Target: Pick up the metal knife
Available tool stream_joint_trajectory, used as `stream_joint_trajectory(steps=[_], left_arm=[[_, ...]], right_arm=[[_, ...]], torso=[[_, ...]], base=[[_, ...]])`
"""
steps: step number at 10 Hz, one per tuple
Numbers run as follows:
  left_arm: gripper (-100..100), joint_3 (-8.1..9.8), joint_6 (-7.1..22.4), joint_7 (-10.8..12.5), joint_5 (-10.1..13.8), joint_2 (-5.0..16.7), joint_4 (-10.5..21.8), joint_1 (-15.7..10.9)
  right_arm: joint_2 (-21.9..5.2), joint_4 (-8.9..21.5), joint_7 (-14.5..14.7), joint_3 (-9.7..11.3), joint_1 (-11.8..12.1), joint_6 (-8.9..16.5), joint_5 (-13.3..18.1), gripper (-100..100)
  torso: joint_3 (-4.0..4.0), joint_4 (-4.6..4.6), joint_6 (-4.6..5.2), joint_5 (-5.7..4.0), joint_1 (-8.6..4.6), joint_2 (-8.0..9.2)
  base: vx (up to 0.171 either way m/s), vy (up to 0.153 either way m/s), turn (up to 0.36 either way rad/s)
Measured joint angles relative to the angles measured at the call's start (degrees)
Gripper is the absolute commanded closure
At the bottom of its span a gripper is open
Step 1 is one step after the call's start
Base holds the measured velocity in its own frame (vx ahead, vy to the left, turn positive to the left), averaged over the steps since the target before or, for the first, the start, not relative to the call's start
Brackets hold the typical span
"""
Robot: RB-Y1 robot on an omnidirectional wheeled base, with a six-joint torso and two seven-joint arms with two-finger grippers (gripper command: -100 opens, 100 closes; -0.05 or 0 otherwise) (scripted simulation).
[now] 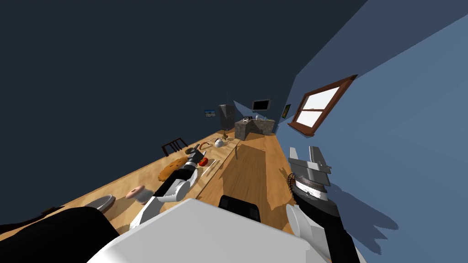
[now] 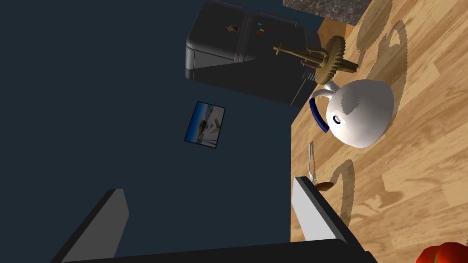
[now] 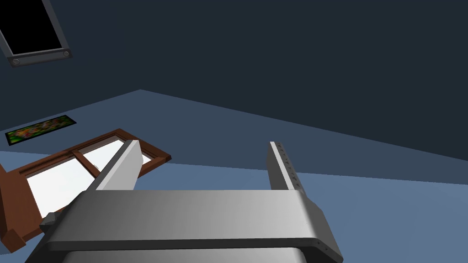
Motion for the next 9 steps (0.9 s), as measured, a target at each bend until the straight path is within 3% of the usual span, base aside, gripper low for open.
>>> stream_joint_trajectory(steps=[9], left_arm=[[-100, 3.76, 13.4, 3.1, 3.2, -0.8, 3.3, 1.1]], right_arm=[[0.0, 0.0, 0.0, 0.0, 0.0, 0.0, 0.0, 0]], torso=[[0.01, 0.0, -0.02, -0.01, -0.02, 0.02]], base=[[0.055, -0.017, -0.052]])
